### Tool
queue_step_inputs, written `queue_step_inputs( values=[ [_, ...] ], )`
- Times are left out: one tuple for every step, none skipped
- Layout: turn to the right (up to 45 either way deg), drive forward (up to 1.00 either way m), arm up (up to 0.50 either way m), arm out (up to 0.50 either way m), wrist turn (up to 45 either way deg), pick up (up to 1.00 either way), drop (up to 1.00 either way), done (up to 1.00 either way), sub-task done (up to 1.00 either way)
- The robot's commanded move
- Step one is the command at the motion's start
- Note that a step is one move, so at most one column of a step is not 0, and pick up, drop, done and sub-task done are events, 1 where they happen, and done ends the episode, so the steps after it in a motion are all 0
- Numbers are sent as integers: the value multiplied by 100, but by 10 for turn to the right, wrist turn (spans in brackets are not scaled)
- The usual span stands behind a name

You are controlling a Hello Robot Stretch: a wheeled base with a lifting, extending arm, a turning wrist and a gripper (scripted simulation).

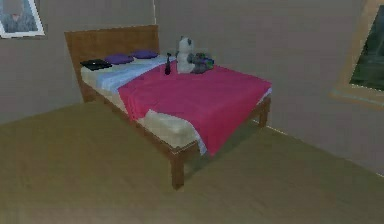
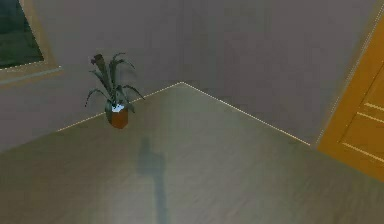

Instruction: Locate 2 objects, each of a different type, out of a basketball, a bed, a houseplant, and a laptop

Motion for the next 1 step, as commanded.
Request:
queue_step_inputs(
  values=[
    [0,20,0,0,0,0,0,0,0]
  ],
)
